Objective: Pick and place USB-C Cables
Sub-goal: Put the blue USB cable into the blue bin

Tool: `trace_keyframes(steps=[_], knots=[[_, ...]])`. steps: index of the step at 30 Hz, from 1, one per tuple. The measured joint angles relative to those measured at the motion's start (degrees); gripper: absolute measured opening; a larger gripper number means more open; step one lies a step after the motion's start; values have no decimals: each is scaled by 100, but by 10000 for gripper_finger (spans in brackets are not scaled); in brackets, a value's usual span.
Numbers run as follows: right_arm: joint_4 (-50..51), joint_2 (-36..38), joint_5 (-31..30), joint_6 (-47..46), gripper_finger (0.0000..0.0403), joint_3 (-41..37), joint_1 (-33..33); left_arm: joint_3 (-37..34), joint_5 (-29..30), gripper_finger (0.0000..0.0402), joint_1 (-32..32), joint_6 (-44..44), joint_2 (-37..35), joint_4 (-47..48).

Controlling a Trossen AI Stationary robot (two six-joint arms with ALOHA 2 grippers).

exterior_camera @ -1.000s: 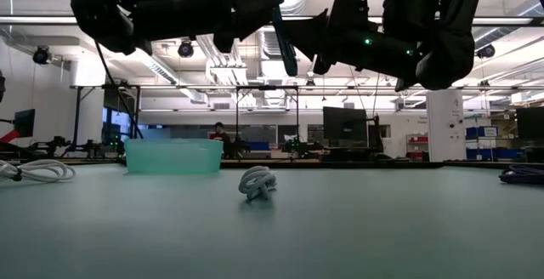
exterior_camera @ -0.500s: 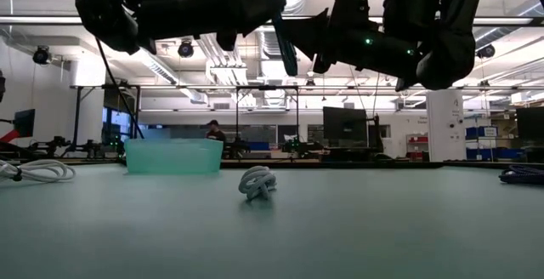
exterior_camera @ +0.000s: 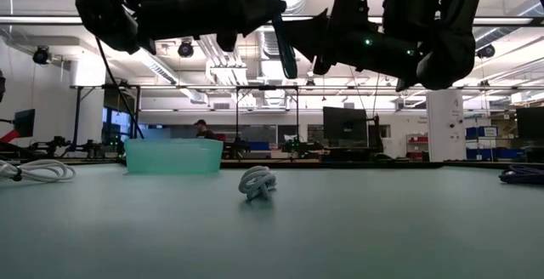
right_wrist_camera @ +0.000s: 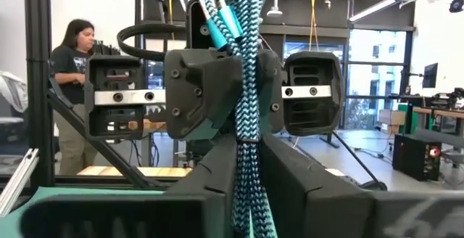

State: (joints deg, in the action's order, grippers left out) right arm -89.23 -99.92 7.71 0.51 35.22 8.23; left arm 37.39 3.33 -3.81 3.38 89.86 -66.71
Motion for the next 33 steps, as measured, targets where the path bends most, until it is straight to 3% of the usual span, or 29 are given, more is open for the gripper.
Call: trace_keyframes(steps=[10,17,25,33], knots=[[-6,36,-24,-359,182,0,4,9,-26,12,7,-24,-9,184],[765,423,-24,-326,215,0,4,15,-22,12,9,-162,-312,900],[2565,1368,-40,-164,215,-4,4,190,17,12,4,-157,-1087,2707],[4627,2395,-245,185,215,-7,4,986,279,11,-33,-157,-1818,5771]])
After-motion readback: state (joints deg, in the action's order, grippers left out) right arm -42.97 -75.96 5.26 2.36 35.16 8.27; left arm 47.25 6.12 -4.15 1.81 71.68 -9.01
